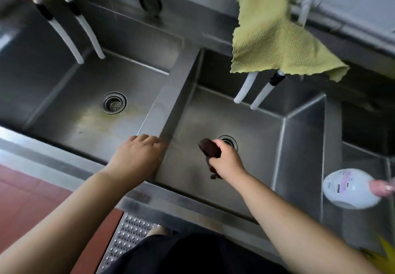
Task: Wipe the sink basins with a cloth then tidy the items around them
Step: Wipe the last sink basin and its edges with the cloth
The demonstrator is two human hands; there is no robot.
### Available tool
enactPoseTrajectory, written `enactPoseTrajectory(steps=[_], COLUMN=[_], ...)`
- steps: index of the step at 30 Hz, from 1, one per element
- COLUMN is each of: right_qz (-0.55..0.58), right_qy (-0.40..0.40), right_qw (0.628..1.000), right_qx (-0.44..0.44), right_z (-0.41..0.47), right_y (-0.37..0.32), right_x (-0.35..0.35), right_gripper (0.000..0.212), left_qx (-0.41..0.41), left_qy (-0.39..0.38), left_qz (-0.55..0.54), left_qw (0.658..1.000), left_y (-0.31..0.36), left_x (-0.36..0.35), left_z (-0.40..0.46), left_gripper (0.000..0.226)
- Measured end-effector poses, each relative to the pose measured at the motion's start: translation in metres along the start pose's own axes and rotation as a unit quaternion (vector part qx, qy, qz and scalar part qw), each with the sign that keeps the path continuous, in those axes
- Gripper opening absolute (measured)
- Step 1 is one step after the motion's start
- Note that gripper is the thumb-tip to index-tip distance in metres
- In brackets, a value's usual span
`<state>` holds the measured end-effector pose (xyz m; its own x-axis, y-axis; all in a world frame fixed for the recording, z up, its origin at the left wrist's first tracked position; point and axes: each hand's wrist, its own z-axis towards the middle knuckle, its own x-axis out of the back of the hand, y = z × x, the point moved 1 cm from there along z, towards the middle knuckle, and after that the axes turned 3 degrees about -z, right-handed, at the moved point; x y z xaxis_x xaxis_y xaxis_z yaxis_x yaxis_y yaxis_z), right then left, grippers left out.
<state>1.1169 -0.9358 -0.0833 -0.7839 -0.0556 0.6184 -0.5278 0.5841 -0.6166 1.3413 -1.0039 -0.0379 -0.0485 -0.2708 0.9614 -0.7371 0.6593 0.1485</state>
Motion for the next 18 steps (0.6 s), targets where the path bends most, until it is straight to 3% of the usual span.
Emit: enactPoseTrajectory(steps=[3, 9, 18], right_qz=[0.049, 0.031, 0.005], right_qy=[-0.004, -0.007, 0.026], right_qw=[0.999, 0.998, 0.995], right_qx=[0.007, 0.046, 0.093], right_z=[-0.027, -0.057, -0.054], right_y=[-0.024, -0.072, -0.161], right_x=[0.019, 0.033, -0.019], right_gripper=[0.043, 0.044, 0.043], left_qx=[0.037, 0.103, 0.140], left_qy=[-0.006, 0.017, 0.035], left_qz=[-0.015, 0.002, -0.025], left_qw=[0.999, 0.994, 0.989], left_y=[0.004, -0.013, -0.120], left_x=[0.016, 0.048, 0.066], left_z=[-0.028, -0.065, -0.119], left_gripper=[0.019, 0.040, 0.041])
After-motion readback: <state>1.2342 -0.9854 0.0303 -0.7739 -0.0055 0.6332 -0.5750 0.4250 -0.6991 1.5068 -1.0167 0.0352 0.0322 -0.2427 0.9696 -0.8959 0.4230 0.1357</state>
